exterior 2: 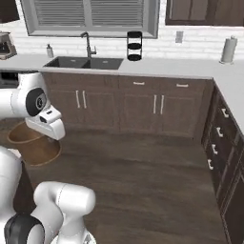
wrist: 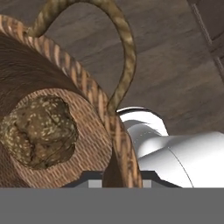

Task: Open the cabinet, pick up the bread from the cabinet and place it in the basket. Then move the basket to the dining counter.

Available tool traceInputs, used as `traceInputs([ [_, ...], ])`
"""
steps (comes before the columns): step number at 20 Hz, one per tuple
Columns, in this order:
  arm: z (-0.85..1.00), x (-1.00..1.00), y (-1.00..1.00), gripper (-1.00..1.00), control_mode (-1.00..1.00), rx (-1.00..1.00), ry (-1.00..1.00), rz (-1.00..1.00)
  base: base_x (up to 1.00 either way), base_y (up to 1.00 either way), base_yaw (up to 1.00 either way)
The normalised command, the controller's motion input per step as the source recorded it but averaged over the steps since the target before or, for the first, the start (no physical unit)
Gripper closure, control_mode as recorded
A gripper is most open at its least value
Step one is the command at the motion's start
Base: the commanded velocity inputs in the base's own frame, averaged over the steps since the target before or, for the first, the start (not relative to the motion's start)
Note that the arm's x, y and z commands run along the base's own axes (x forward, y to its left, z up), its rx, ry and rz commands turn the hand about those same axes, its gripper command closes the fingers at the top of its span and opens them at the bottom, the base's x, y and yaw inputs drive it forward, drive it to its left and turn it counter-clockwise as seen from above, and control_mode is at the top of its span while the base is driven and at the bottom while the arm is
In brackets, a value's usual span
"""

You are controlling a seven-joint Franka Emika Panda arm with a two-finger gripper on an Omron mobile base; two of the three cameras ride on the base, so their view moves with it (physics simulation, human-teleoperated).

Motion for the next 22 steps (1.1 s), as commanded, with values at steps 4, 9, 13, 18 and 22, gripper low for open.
traceInputs([
  [4, 0.00, 0.00, 0.00, 1.00, 1.00, 0.00, 0.00, 0.00, -0.37, 0.65, 0.69],
  [9, 0.00, 0.00, 0.00, 1.00, 1.00, 0.00, 0.00, 0.00, -0.53, 0.02, 0.82],
  [13, 0.00, 0.00, 0.00, 1.00, 1.00, 0.00, 0.00, 0.00, -0.12, 0.07, 0.82],
  [18, 0.00, 0.00, 0.00, 1.00, 1.00, 0.00, 0.00, 0.00, 0.00, 0.30, 0.70],
  [22, 0.00, 0.00, 0.00, 1.00, 1.00, 0.00, 0.00, 0.00, 0.00, 0.51, 0.59],
])
